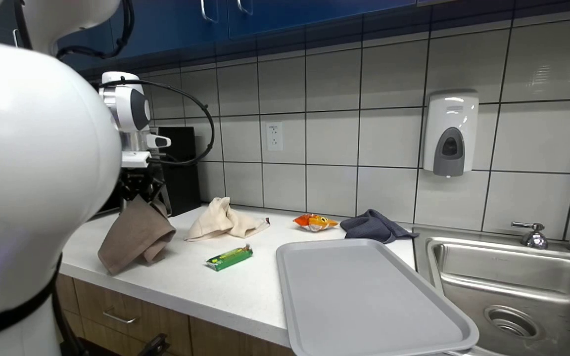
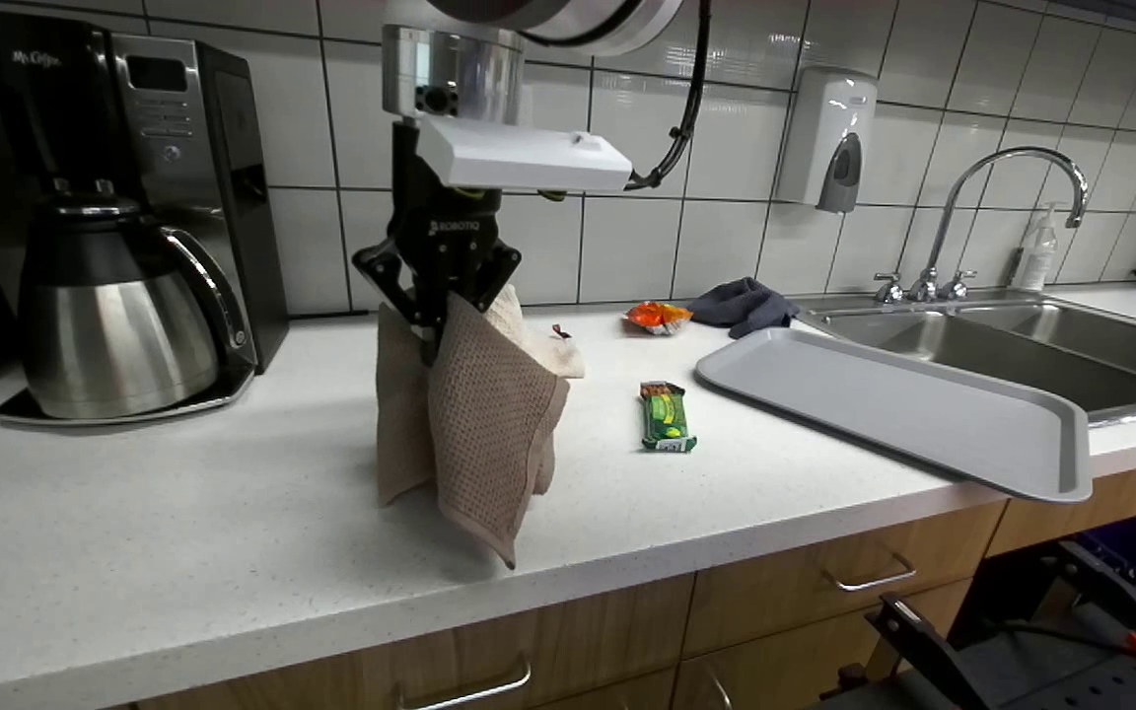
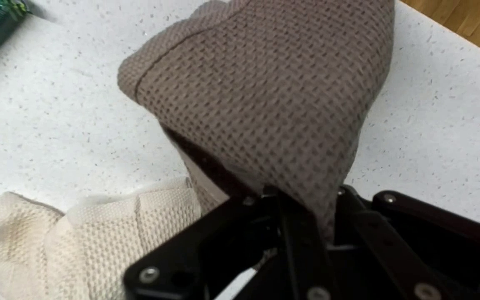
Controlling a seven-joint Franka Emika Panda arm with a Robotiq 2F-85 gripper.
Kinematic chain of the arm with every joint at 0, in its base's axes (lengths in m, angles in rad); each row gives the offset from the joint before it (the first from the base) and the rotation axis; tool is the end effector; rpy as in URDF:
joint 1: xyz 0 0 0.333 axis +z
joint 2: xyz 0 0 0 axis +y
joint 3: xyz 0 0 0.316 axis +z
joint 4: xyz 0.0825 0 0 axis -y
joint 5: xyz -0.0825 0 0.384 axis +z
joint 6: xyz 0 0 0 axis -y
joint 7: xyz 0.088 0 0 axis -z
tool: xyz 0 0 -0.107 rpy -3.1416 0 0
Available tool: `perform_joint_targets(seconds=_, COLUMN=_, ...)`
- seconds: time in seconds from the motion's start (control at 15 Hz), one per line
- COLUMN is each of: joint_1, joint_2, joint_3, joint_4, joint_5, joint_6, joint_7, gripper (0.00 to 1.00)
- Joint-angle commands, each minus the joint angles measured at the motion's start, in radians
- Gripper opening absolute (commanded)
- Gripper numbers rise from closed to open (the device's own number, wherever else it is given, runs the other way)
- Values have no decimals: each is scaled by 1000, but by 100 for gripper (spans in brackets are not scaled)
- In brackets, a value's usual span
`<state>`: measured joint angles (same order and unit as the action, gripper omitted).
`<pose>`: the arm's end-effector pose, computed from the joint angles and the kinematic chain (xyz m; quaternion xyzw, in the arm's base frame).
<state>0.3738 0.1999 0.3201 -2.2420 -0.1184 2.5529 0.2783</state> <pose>0.4252 0.3547 0.2947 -0.9670 -0.2471 -0.0568 0.0246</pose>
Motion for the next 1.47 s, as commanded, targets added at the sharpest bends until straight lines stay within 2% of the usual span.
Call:
perform_joint_targets(seconds=0.0, joint_1=17, joint_2=29, joint_3=-10, joint_4=29, joint_5=-16, joint_6=-27, joint_7=-23, gripper=2)
perform_joint_targets(seconds=0.6, joint_1=40, joint_2=68, joint_3=-33, joint_4=24, joint_5=-46, joint_6=-27, joint_7=-1, gripper=2)
perform_joint_targets(seconds=0.73, joint_1=49, joint_2=67, joint_3=-38, joint_4=22, joint_5=-59, joint_6=-30, joint_7=10, gripper=34)
perform_joint_targets(seconds=1.33, joint_1=44, joint_2=9, joint_3=-28, joint_4=6, joint_5=-34, joint_6=-36, joint_7=-8, gripper=99)
perform_joint_targets(seconds=1.4, joint_1=42, joint_2=-1, joint_3=-29, joint_4=2, joint_5=-34, joint_6=-34, joint_7=-7, gripper=100)
